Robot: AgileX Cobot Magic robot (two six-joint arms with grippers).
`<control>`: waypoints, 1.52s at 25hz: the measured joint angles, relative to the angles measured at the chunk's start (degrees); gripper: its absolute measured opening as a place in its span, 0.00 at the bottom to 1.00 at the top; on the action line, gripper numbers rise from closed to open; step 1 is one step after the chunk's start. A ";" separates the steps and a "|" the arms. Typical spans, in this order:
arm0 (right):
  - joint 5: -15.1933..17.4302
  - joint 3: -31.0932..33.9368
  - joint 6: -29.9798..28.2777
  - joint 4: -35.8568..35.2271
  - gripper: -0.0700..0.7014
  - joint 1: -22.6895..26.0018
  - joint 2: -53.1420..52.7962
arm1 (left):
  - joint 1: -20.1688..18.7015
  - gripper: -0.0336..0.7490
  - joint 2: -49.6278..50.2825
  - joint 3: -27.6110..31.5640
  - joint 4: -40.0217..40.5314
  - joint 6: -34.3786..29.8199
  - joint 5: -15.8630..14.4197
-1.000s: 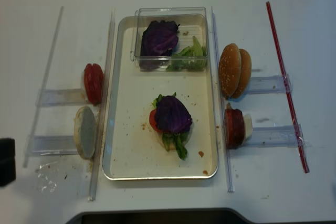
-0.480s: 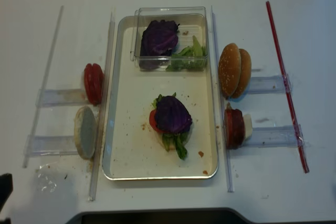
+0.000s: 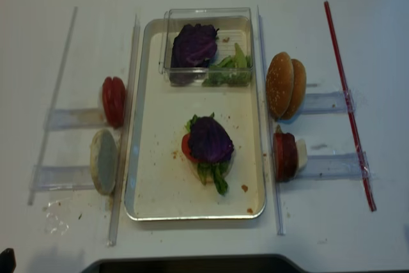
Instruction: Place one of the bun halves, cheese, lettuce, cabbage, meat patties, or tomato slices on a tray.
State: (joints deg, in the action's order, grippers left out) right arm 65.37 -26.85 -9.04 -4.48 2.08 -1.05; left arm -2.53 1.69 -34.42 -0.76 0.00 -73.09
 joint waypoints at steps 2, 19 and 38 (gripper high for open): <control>0.00 0.00 0.00 0.00 0.59 0.00 0.00 | 0.00 0.48 -1.84 0.58 0.00 -0.39 0.00; 0.11 0.00 0.11 0.00 0.59 0.00 0.00 | 0.00 0.48 -2.63 6.57 -0.03 -1.42 4.90; 0.11 0.00 0.11 0.00 0.59 0.00 0.00 | 0.00 0.48 -2.63 6.57 -0.03 -1.29 4.88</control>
State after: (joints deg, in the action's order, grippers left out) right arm 65.49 -26.85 -8.93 -4.48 2.08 -1.05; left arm -2.53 -0.94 -27.85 -0.78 -1.29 -68.21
